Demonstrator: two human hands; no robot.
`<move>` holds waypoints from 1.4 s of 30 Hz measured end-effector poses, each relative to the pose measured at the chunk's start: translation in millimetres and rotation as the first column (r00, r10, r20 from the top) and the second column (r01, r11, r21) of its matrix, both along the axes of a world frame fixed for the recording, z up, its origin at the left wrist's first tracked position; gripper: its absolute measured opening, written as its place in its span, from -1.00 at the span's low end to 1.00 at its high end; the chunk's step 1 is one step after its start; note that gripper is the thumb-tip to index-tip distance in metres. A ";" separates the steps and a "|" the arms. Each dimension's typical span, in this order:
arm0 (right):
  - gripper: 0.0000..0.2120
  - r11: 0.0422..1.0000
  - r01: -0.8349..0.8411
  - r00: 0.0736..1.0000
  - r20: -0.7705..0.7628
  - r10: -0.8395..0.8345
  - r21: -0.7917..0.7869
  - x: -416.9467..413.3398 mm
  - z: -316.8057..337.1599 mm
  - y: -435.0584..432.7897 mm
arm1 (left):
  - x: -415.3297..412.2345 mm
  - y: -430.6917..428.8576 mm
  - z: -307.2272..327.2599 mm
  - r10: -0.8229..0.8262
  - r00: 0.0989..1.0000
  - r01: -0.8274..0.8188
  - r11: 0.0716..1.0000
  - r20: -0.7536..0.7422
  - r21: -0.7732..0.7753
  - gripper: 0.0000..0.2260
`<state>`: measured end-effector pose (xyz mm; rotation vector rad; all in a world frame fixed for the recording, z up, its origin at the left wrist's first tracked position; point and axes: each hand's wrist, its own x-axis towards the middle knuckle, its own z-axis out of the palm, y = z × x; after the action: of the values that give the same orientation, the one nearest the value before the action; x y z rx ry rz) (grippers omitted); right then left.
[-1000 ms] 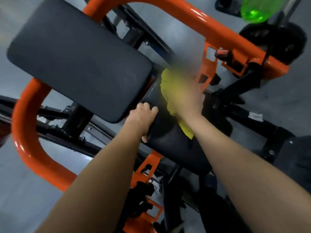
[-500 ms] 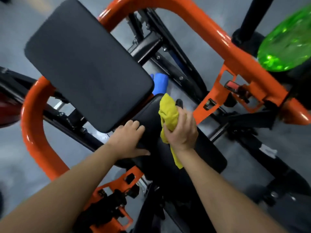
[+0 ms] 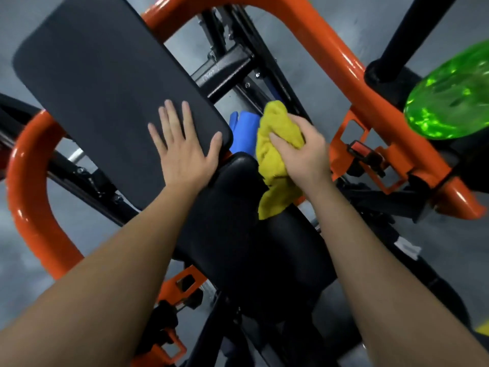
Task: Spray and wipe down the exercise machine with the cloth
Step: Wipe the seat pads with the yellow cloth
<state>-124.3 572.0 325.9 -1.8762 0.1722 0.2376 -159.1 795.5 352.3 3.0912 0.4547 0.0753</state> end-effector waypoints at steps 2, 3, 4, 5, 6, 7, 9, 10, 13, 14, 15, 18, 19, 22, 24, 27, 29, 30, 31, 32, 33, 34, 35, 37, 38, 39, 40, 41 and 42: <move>-0.55 0.989 -0.142 0.987 -0.090 0.137 -0.050 14.5 -2.8 24.3 | -4.9 -0.8 -18.1 0.051 0.998 -0.052 0.998 0.025 0.037 -0.25; -0.55 0.961 -0.246 0.961 -0.163 0.224 -0.125 18.5 -9.7 38.8 | -6.9 -1.7 -24.8 0.067 0.996 -0.071 0.996 0.058 0.060 -0.25; -0.52 0.906 -0.355 0.922 -0.248 0.298 -0.231 24.3 -15.3 52.5 | -4.6 -2.2 -29.1 0.078 0.994 -0.084 0.993 0.076 0.079 -0.25; -0.47 0.836 -0.440 0.881 -0.341 0.329 -0.329 26.8 -21.0 64.3 | -4.6 -1.2 -31.8 0.087 0.994 -0.093 0.991 0.068 0.093 -0.25; -0.43 0.775 -0.503 0.843 -0.418 0.340 -0.384 33.6 -20.7 69.4 | -2.6 -2.4 -30.1 0.092 0.993 -0.099 0.989 0.067 0.108 -0.25; -0.40 0.748 -0.542 0.809 -0.480 0.340 -0.383 40.4 -22.4 73.3 | -3.8 -2.5 -29.4 0.095 0.994 -0.101 0.988 0.056 0.121 -0.25; -0.40 0.741 -0.580 0.760 -0.553 0.343 -0.338 56.5 -19.2 76.9 | -2.2 -2.2 -30.3 0.092 0.994 -0.098 0.986 0.052 0.132 -0.25; -0.40 0.741 -0.593 0.741 -0.575 0.348 -0.315 61.5 -18.8 76.1 | -2.5 -2.7 -30.8 0.089 0.995 -0.095 0.987 0.054 0.131 -0.25; -0.41 0.755 -0.617 0.698 -0.598 0.394 -0.224 65.8 -16.6 72.2 | -2.5 -1.2 -31.9 0.089 0.994 -0.097 0.987 0.066 0.131 -0.25; -0.45 0.774 -0.604 0.698 -0.596 0.397 -0.190 63.9 -16.2 70.1 | -1.9 -0.5 -31.8 0.090 0.994 -0.098 0.986 0.069 0.136 -0.25; -0.48 0.806 -0.568 0.713 -0.590 0.380 -0.168 60.4 -17.1 65.7 | -1.8 -0.9 -31.9 0.086 0.994 -0.095 0.986 0.072 0.135 -0.25; -0.61 0.910 -0.397 0.789 -0.551 0.272 -0.120 45.0 -26.3 49.7 | -1.3 -1.6 -33.8 0.077 0.992 -0.089 0.988 0.096 0.123 -0.25; -0.64 0.932 -0.345 0.820 -0.520 0.239 -0.115 36.5 -27.1 45.6 | -2.0 -0.8 -33.8 0.074 0.992 -0.087 0.989 0.105 0.119 -0.26; -0.58 0.968 -0.220 0.877 -0.457 0.145 -0.117 12.7 -34.1 28.7 | -2.2 -1.1 -33.4 0.067 0.991 -0.078 0.992 0.113 0.097 -0.26; -0.54 0.974 -0.190 0.883 -0.454 0.114 -0.126 -3.3 -37.9 15.2 | -3.2 -0.8 -33.4 0.066 0.991 -0.078 0.993 0.118 0.094 -0.26; -0.50 0.979 -0.149 0.886 -0.457 0.071 -0.138 -26.3 -46.5 -7.2 | -3.3 -1.7 -34.2 0.066 0.990 -0.077 0.993 0.125 0.086 -0.26; -0.55 0.980 -0.138 0.871 -0.489 0.052 -0.142 -41.7 -47.5 -21.8 | -4.9 -2.1 -35.0 0.063 0.989 -0.074 0.994 0.134 0.083 -0.26; -0.60 0.975 -0.152 0.859 -0.509 0.050 -0.160 -45.8 -48.4 -26.9 | -4.3 -2.2 -35.7 0.062 0.989 -0.074 0.994 0.138 0.079 -0.26; -0.63 0.975 -0.152 0.849 -0.526 0.046 -0.161 -46.7 -49.6 -30.1 | -3.9 -2.1 -35.9 0.064 0.988 -0.075 0.994 0.138 0.076 -0.26; -0.64 0.968 -0.174 0.836 -0.546 0.048 -0.181 -43.6 -49.8 -29.1 | -3.2 -0.9 -36.3 0.068 0.989 -0.079 0.994 0.132 0.079 -0.26; -0.65 0.959 -0.196 0.833 -0.551 0.052 -0.206 -35.9 -48.3 -22.1 | -2.3 1.4 -37.3 0.073 0.989 -0.084 0.992 0.129 0.089 -0.26; -0.64 0.947 -0.208 0.840 -0.541 0.044 -0.246 -26.1 -44.3 -15.2 | -1.6 -0.5 -37.8 0.073 0.989 -0.086 0.991 0.126 0.098 -0.26; -0.64 0.946 -0.197 0.854 -0.519 0.036 -0.259 -17.0 -42.0 -3.4 | -1.9 0.5 -36.4 0.068 0.991 -0.081 0.991 0.113 0.111 -0.25; -0.61 0.953 -0.174 0.890 -0.453 0.044 -0.249 5.7 -33.3 21.1 | -3.6 -1.1 -36.9 0.067 0.992 -0.079 0.991 0.106 0.110 -0.26; -0.57 0.952 -0.197 0.895 -0.440 0.076 -0.236 19.2 -25.2 34.6 | -2.8 -1.1 -36.0 0.069 0.992 -0.081 0.990 0.107 0.114 -0.26; -0.50 0.945 -0.240 0.896 -0.425 0.129 -0.220 31.3 -21.8 46.6 | -2.7 -0.8 -35.5 0.075 0.991 -0.088 0.989 0.108 0.117 -0.26; -0.43 0.931 -0.297 0.887 -0.423 0.186 -0.214 42.8 -16.8 57.0 | -2.4 -0.2 -35.6 0.077 0.991 -0.091 0.989 0.111 0.119 -0.26; -0.38 0.912 -0.351 0.874 -0.423 0.238 -0.212 53.3 -14.8 64.9 | -1.7 0.3 -35.9 0.075 0.991 -0.089 0.988 0.112 0.124 -0.26; -0.38 0.896 -0.387 0.862 -0.431 0.267 -0.219 59.0 -13.6 67.7 | -1.3 0.1 -36.3 0.074 0.991 -0.088 0.988 0.113 0.128 -0.26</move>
<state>-65.3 639.7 312.3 -2.1377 0.1603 0.8734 -160.4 795.5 316.0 3.1756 0.5946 0.2838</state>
